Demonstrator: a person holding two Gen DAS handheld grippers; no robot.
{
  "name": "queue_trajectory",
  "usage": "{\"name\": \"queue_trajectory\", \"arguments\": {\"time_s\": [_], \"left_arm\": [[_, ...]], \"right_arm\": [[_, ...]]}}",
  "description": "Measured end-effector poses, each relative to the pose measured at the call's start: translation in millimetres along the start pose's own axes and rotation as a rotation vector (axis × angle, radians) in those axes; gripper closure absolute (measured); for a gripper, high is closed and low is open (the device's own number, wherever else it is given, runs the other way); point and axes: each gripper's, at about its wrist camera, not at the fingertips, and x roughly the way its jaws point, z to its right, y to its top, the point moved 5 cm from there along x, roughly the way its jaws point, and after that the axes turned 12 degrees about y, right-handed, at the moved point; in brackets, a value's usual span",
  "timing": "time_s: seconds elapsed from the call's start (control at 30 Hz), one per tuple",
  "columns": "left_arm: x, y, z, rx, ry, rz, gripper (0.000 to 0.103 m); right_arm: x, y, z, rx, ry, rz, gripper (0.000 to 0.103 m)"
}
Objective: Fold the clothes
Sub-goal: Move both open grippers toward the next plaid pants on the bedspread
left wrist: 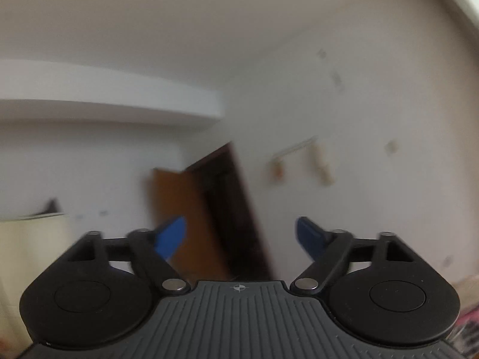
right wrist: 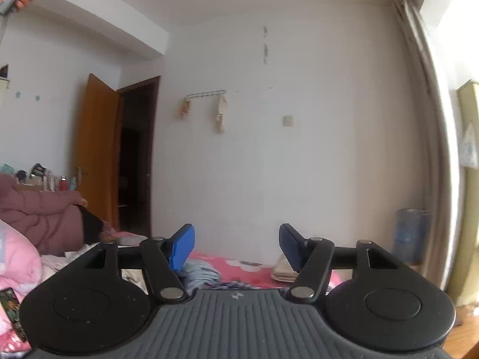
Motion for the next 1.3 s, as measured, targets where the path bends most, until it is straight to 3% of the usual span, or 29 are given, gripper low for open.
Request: {"name": "queue_trajectory", "arguments": {"time_s": [0.07, 0.13, 0.2, 0.27, 0.33, 0.43, 0.6, 0.8, 1.03, 1.17, 1.3], "left_arm": [[-8.2, -26.4, -17.2, 0.069, 0.028, -0.016, 0.015], [-18.6, -70.8, -21.9, 0.140, 0.000, -0.045, 0.007], [-29.3, -134.9, -8.3, 0.196, -0.061, -0.111, 0.007], [-36.3, -211.4, 13.0, 0.213, -0.134, -0.240, 0.007], [-42.4, -298.9, 36.4, 0.180, -0.232, -0.417, 0.008], [-56.2, -412.0, 63.1, 0.070, -0.333, -0.613, 0.011], [-87.9, -544.7, 123.4, -0.022, -0.478, -0.770, 0.011], [-84.4, -604.3, 191.7, -0.040, -0.576, -0.869, 0.011], [-65.0, -653.2, 218.3, 0.057, -0.527, -0.889, 0.011], [-61.5, -685.5, 224.1, 0.053, -0.497, -0.956, 0.015], [-52.9, -698.4, 239.7, 0.036, -0.498, -0.971, 0.019]], "right_arm": [[12.9, 0.5, -6.2, 0.019, 0.040, -0.011, 0.036], [26.7, -1.8, -13.7, 0.045, 0.086, -0.029, 0.036], [38.7, -9.1, -23.7, 0.063, 0.129, -0.057, 0.036], [49.7, -20.6, -32.2, 0.076, 0.165, -0.094, 0.036], [60.3, -37.2, -40.2, 0.088, 0.196, -0.145, 0.036], [70.5, -62.8, -47.7, 0.115, 0.222, -0.224, 0.036], [88.1, -104.5, -54.0, 0.189, 0.243, -0.346, 0.036], [132.7, -152.2, -55.6, 0.329, 0.255, -0.478, 0.036], [214.0, -198.4, -58.8, 0.430, 0.280, -0.600, 0.036], [268.4, -219.1, -61.5, 0.463, 0.293, -0.665, 0.036], [321.8, -236.2, -62.1, 0.456, 0.300, -0.725, 0.036]]}}
